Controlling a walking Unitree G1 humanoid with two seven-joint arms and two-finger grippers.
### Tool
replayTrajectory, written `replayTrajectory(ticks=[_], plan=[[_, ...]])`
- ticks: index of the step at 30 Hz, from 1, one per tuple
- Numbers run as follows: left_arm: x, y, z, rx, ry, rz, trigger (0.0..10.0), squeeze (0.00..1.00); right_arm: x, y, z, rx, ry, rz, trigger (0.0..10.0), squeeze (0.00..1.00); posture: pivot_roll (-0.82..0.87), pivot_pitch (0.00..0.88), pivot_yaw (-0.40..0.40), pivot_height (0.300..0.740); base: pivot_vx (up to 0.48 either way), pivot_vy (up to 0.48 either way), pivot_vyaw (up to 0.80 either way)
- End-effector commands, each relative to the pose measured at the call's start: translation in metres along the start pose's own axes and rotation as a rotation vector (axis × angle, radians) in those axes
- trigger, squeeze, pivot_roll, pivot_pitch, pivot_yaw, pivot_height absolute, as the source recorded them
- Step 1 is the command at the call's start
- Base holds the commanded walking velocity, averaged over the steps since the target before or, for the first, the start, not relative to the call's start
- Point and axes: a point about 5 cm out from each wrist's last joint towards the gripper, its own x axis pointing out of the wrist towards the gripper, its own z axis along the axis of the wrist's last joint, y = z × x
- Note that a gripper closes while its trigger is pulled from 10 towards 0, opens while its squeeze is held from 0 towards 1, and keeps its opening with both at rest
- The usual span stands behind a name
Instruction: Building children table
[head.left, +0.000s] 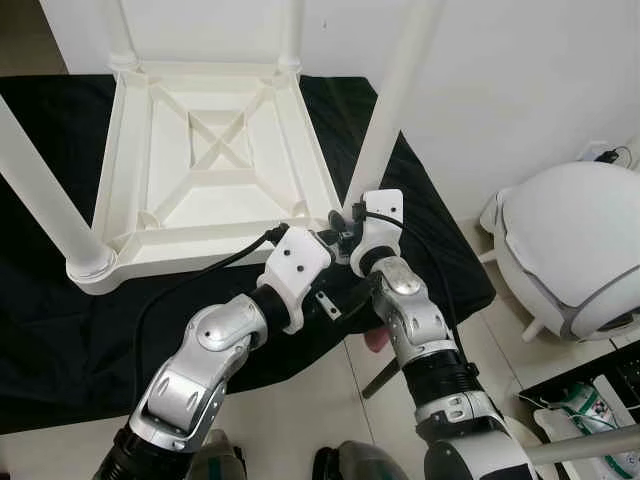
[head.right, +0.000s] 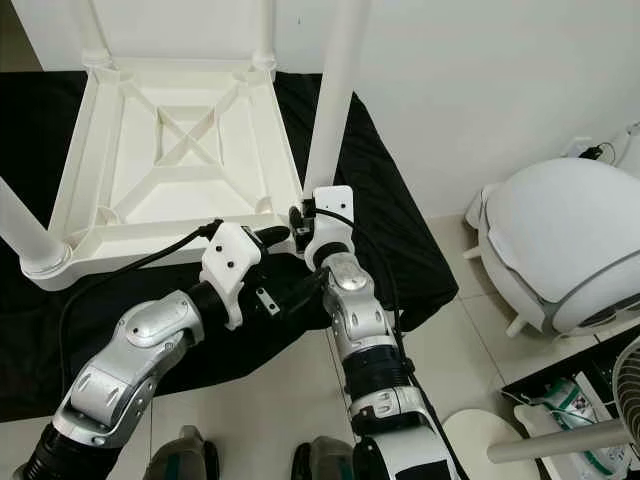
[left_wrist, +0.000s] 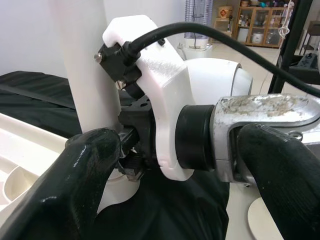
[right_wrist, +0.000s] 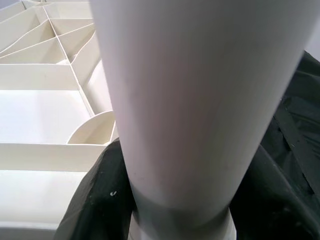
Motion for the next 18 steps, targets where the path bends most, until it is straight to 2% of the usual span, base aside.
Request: replayTrajectory(ticks=[1,2,3,4,12,13,16,17,18], plan=[[0.001,0.0,-0.002,-0.001,0.006,0.008,10.0,0.0,-0.003,-0.005,-0.007,-0.001,0.042,-0.025,10.0,0.0,0.03,0.01,-0.095,0.74,0.0,0.0,0.0],[0.001,0.0,-0.002,-0.002,0.005,0.009,10.0,0.0,-0.004,-0.007,-0.006,-0.002,0.042,-0.031,10.0,0.28,0.03,0.009,-0.096,0.74,0.0,0.0,0.0],[0.001,0.0,-0.002,-0.002,0.005,0.009,10.0,0.0,-0.004,-0.007,-0.006,-0.002,0.042,-0.031,10.0,0.28,0.03,0.009,-0.096,0.74,0.0,0.0,0.0],[0.001,-0.001,-0.002,-0.003,0.005,0.009,10.0,0.0,-0.005,-0.01,-0.004,0.003,0.031,-0.032,10.0,1.0,0.03,0.01,-0.097,0.74,0.0,0.0,0.0],[0.001,-0.001,-0.002,-0.006,0.005,0.009,10.0,0.0,-0.019,-0.027,0.007,0.004,-0.023,0.04,10.0,1.0,0.02,0.014,-0.1,0.74,0.0,0.0,0.0],[0.0,-0.002,-0.003,-0.006,0.005,0.009,10.0,0.0,-0.025,-0.031,0.007,0.002,-0.023,0.07,10.0,0.66,0.02,0.018,-0.099,0.74,0.0,0.0,0.0],[0.0,-0.002,-0.003,-0.006,0.006,0.009,10.0,0.0,-0.028,-0.034,0.007,0.0,-0.022,0.091,10.0,0.66,0.02,0.018,-0.099,0.74,0.0,0.0,0.0],[0.0,-0.002,-0.003,-0.008,0.007,0.007,10.0,0.0,-0.037,-0.04,0.009,-0.017,-0.023,0.168,10.0,0.0,0.02,0.02,-0.095,0.74,0.0,0.0,0.0],[0.0,-0.002,-0.003,-0.008,0.007,0.007,10.0,0.0,-0.037,-0.04,0.009,-0.017,-0.023,0.168,10.0,0.0,0.02,0.02,-0.095,0.74,0.0,0.0,0.0]])
